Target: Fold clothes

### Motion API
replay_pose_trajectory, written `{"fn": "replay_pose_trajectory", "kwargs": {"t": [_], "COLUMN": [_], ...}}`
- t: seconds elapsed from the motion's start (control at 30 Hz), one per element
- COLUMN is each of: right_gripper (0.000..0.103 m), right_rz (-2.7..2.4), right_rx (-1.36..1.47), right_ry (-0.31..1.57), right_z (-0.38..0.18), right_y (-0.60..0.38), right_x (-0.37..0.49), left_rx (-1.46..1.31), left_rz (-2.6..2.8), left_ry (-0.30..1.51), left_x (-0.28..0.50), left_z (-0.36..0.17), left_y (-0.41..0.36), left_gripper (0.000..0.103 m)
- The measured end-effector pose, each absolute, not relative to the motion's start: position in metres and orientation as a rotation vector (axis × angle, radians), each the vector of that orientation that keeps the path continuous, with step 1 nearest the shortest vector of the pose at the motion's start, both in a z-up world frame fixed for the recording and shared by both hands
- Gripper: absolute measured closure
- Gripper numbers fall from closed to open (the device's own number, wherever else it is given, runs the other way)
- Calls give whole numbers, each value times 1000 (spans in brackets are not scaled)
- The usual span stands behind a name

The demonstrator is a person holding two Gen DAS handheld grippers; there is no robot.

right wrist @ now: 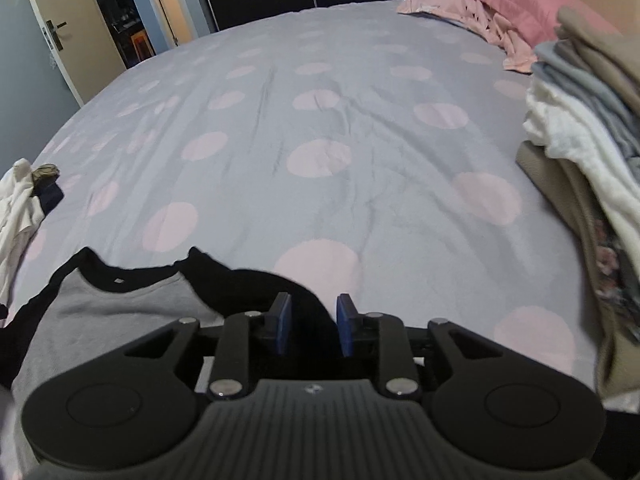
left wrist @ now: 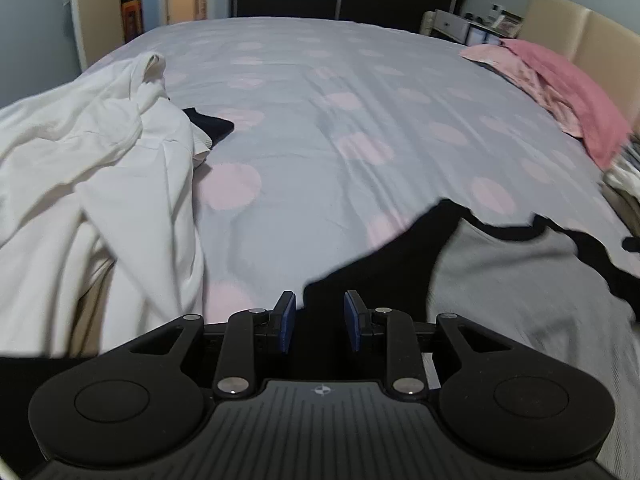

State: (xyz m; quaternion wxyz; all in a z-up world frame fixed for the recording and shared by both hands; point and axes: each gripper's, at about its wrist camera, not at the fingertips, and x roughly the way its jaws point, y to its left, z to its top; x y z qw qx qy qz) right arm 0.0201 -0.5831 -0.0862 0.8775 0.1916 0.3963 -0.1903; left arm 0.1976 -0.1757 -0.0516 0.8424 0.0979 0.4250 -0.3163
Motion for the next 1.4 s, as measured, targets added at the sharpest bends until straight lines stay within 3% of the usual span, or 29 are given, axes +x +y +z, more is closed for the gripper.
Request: {"fn": "replay_pose_trajectory", "kwargs": {"t": [0.67, 1.13, 1.4], "right_gripper": [75, 73, 71], "right_rz": [-292, -318, -310], "right_rx": [424, 452, 442], "right_ry": [997, 1016, 1022], "right_z": [-95, -101, -100], "right_y": [-447, -422, -420], "right_x": [-141, -194, -204], "left_rx": [305, 424, 457], "left_rz": [-956, -971, -932], "left_ry": [1116, 1181, 1211], "left_x": [-25, -98, -92], "left_z": [-49, -77, -94], "left_y": [-97, -101, -105], "left_gripper": [79, 79, 98]}}
